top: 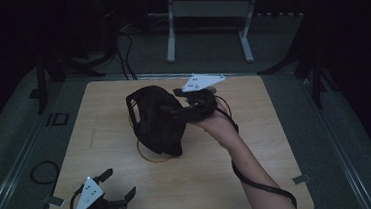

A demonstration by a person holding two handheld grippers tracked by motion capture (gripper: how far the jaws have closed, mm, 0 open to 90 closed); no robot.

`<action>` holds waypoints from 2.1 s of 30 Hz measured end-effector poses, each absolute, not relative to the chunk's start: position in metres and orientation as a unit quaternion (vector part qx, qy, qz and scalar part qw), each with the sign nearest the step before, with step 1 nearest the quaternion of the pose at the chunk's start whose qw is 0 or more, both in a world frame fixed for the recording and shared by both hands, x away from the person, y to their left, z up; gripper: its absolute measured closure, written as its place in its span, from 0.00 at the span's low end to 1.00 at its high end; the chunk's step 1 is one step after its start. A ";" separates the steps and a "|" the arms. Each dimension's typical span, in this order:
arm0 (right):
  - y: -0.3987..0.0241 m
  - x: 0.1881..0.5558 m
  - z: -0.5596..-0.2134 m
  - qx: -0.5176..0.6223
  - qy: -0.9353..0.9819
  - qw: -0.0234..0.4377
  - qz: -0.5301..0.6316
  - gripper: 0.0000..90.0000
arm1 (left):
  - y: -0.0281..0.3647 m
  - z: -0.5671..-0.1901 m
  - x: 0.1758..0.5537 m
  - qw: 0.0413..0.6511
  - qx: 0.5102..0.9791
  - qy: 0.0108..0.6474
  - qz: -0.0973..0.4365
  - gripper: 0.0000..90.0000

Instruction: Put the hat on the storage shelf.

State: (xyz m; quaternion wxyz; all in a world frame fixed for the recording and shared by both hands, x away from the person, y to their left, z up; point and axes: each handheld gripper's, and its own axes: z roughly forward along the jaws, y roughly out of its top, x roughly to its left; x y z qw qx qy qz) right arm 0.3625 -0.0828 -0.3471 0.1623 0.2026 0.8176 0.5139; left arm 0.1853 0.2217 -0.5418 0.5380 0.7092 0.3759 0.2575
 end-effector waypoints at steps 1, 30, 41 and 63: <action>-0.086 0.362 -0.348 0.203 0.815 0.158 0.519 0.30 | 0.221 -0.542 0.185 0.539 0.708 0.377 0.257 0.02; -0.148 0.325 -0.416 0.198 0.821 0.147 0.514 0.15 | 0.221 -0.544 0.186 0.535 0.715 0.374 0.249 0.02; -0.171 0.313 -0.457 0.212 0.824 0.125 0.510 0.15 | 0.217 -0.547 0.190 0.530 0.724 0.369 0.242 0.02; -0.202 0.294 -0.515 0.220 0.843 0.104 0.480 0.15 | 0.214 -0.553 0.195 0.519 0.738 0.370 0.222 0.02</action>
